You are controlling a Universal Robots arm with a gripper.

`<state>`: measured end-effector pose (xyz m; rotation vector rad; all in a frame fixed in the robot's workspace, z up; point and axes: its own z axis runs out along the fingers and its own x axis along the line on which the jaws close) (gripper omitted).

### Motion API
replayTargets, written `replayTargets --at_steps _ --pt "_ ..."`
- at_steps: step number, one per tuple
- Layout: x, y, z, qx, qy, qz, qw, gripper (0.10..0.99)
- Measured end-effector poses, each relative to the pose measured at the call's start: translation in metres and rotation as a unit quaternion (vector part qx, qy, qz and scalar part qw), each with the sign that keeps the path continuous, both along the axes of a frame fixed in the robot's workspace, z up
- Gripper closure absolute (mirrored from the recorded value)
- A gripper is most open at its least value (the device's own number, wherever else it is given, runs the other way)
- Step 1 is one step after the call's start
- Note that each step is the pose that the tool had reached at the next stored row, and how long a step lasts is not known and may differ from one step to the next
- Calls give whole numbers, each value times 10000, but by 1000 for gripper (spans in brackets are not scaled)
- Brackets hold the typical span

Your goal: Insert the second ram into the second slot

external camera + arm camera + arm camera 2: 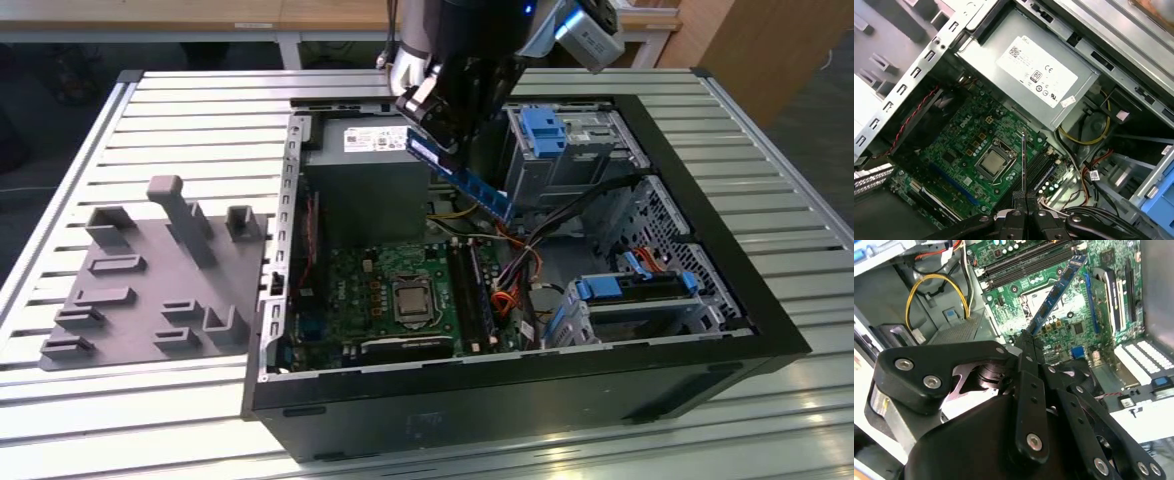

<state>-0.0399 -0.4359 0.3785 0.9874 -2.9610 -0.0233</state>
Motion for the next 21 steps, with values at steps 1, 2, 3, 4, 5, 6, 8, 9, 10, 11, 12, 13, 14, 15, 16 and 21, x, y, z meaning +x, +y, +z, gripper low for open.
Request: replayTargets --at_steps 1,2,3,4,5,6,8,9,10,11,12,13,14,15,16,21 --pt "0 0 -1 0 0 -90 10000 973" --pt "0 0 -1 0 0 -175 9998 973" --pt "0 0 -2 0 0 -258 9997 973" --pt "0 0 -2 0 0 -340 9994 973" --pt "0 0 -3 0 0 -430 9991 973" --pt "0 0 -3 0 0 -512 9987 973" --pt "0 0 -4 -1 0 -671 9977 973" --pt "0 0 -5 -1 0 -753 9972 973" --pt "0 0 -5 -2 0 -838 9965 973" --pt "0 0 -6 -2 0 -923 9957 973" --pt "0 0 -7 -3 0 -993 9951 973" --pt "0 0 -7 -4 0 -1064 9943 973" --pt "0 0 -7 -5 0 -1125 9937 973" --pt "0 0 -8 -7 0 -1187 9929 973" --pt "0 0 -9 -8 0 -1247 9922 973" --pt "0 0 -14 -10 0 -1605 9870 973"
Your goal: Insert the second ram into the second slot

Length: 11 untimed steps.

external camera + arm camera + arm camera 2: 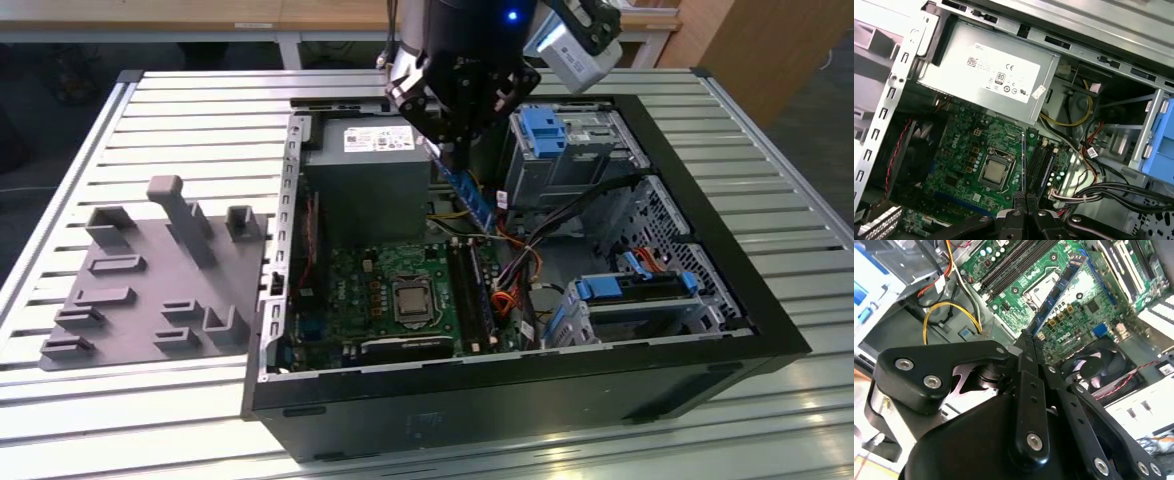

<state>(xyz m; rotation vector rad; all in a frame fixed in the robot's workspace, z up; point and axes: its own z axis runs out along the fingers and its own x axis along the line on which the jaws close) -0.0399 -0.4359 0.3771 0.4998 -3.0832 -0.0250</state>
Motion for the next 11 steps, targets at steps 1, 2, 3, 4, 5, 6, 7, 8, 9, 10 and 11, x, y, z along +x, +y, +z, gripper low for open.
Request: replayTargets --at_steps 1,2,3,4,5,6,7,8,9,10,11 --pt "0 0 -1 -1 0 -76 10000 973" --pt "0 0 -2 -2 0 -149 9999 973" --pt "0 0 -3 -4 0 -221 9998 973" --pt "0 0 -4 -5 0 -292 9996 973" --pt "0 0 -4 -6 0 -367 9993 973" --pt "0 0 -5 -8 0 -449 9990 973" --pt "0 0 -6 -10 0 -526 9986 973" --pt "0 0 -7 -13 0 -603 9982 973" --pt "0 0 -8 -15 0 -681 9977 973" --pt "0 0 -9 -18 0 -757 9971 973" --pt "0 0 -10 -20 0 -835 9965 973"
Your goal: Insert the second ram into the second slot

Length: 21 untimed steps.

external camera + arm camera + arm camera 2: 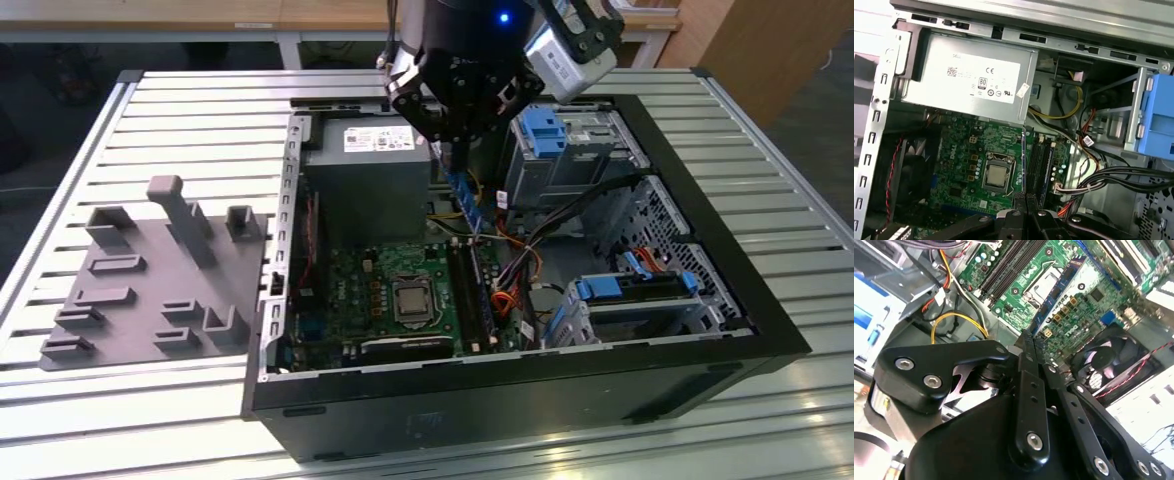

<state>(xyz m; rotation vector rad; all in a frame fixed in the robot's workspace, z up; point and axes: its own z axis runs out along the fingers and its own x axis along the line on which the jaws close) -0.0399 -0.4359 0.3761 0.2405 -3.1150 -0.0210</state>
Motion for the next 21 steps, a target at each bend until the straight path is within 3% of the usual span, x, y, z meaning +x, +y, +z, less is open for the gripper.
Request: replayTargets --at_steps 7,13,16,21 --pt "0 0 -7 -15 0 -567 9984 973" --pt "0 0 -14 -31 0 -1098 9939 973" --pt "-1 -14 -18 -30 0 -1189 9929 973" --pt "0 -34 -32 -31 -1 -1199 9928 973"
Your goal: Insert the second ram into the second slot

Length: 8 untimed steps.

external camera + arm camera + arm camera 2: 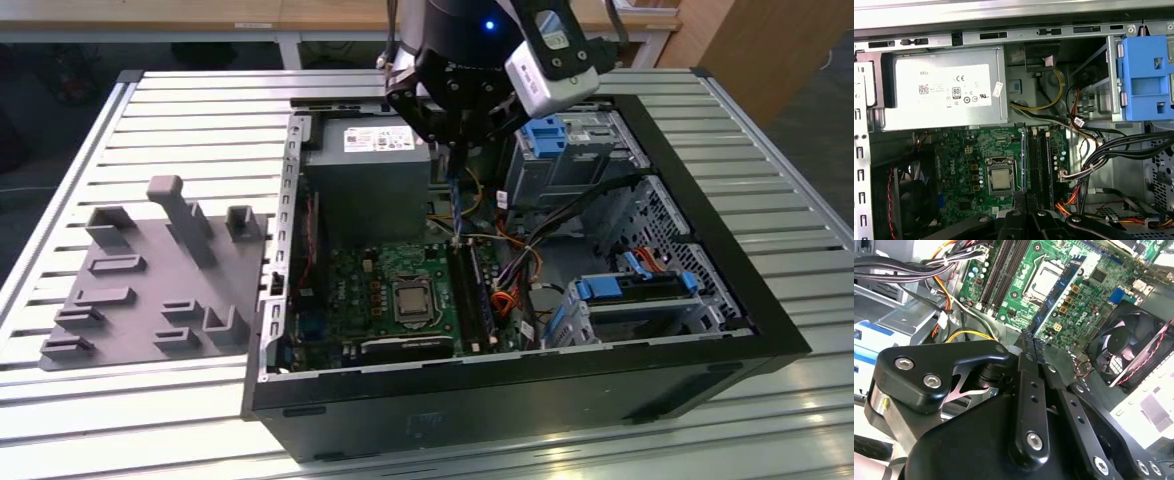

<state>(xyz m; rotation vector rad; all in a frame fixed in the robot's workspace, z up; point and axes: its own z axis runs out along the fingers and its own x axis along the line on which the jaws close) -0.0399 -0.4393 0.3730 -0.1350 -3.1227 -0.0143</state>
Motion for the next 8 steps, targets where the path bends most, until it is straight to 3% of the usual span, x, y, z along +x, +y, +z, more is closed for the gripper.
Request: replayTargets --at_steps 8 --pt "0 -3 -28 0 -3 131 9999 973"
